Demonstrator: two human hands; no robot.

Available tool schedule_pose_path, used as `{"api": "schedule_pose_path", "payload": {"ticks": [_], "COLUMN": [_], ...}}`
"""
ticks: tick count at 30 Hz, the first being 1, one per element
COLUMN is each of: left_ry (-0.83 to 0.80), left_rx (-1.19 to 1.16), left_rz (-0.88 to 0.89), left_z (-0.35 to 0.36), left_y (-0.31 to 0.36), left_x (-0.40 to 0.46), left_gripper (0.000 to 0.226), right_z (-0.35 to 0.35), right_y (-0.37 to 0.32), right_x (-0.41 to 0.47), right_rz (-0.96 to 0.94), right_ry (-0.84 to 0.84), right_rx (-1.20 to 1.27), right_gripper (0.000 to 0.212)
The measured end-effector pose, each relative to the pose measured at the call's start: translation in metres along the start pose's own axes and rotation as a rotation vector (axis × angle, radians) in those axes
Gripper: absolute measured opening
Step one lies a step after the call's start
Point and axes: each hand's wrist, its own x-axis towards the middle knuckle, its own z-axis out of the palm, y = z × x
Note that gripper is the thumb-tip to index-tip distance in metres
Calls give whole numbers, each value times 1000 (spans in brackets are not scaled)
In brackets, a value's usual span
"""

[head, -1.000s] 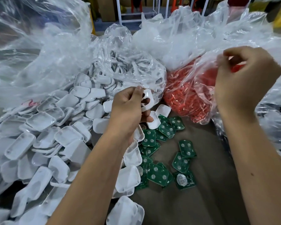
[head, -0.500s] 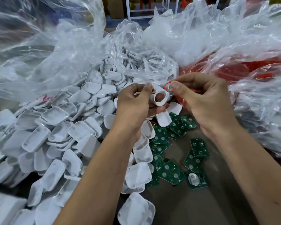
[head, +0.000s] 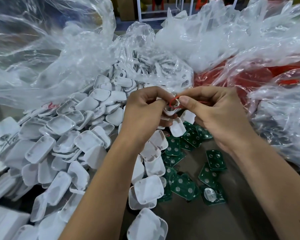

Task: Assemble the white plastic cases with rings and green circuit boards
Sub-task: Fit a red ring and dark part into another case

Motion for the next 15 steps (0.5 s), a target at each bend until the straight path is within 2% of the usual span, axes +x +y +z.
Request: {"api": "schedule_pose_path", "payload": {"ticks": [5, 9, 15], "left_ry": [-30, -45, -87], "left_rx": [-60, -146, -130], "left_rz": [11, 5, 17], "left_z": [-5, -7, -10], "left_y": [4, 6, 5], "left_x": [-1, -2, -3], "left_gripper": [29, 30, 32], "right_z": [3, 2, 2], "right_y": [-3, -1, 0], "right_x": [-1, 0, 0], "right_rz": [-143, -213, -309], "right_ry": [-2, -16, -43], "right_rx": [-117, -171, -187], "right_gripper": [17, 14, 17]}}
